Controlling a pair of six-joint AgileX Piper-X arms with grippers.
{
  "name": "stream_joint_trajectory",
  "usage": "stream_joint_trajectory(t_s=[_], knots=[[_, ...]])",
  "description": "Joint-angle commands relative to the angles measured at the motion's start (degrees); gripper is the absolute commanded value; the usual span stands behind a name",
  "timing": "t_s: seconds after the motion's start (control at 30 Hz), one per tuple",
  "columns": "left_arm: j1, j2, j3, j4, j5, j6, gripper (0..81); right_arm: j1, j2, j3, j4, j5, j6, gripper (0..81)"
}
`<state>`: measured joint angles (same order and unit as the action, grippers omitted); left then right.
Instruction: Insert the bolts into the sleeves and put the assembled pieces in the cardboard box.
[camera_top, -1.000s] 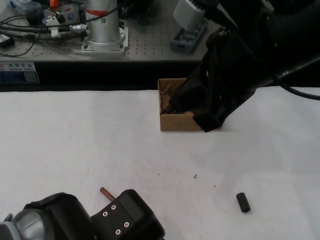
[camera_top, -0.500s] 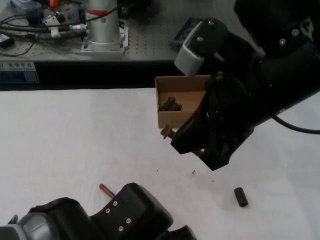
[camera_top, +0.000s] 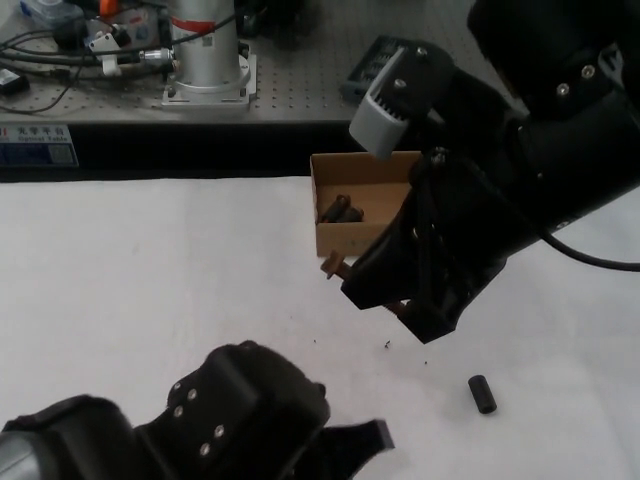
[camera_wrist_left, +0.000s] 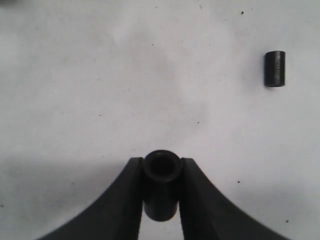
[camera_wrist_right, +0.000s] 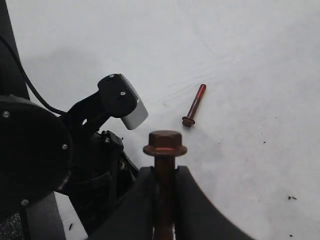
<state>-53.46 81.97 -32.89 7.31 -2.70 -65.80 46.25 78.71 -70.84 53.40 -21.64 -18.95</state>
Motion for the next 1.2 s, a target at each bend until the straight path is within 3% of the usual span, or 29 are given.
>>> stream_joint_trajectory(t_s=[0.0,0.27,0.47,0.6,0.77,0.93,1.17], knots=[[0.02,-1.47,1.54,-1.3,-2.03,7.17,11.3,-0.23,-0.82,0.82,-1.05,-1.0,0.03,2.2],[0.13,-1.92,9.54,-25.15,-3.13,13.46,11.3,-0.23,-0.97,1.9,-2.58,-1.26,0.03,2.2],[0.13,-1.92,13.62,-33.53,-0.98,26.91,11.3,-0.23,-0.97,1.9,-8.33,-1.45,1.8,2.2],[0.34,-1.92,15.79,-39.14,-1.13,33.06,11.3,-0.23,-0.97,1.9,-11.55,-4.07,2.43,2.2],[3.48,-1.96,20.69,-47.7,-0.22,34.48,11.3,-1.17,-1.0,3.55,-15.71,-8.13,2.44,2.2],[6.23,-2.06,25.47,-54.84,4.68,39.66,11.3,-2.94,-1.8,9.3,-25.58,-14.27,6.51,2.2],[6.4,-2.05,25.95,-54.98,10.96,45.58,11.3,-4.75,-3.61,18.85,-42.93,-20.68,13.25,2.2]])
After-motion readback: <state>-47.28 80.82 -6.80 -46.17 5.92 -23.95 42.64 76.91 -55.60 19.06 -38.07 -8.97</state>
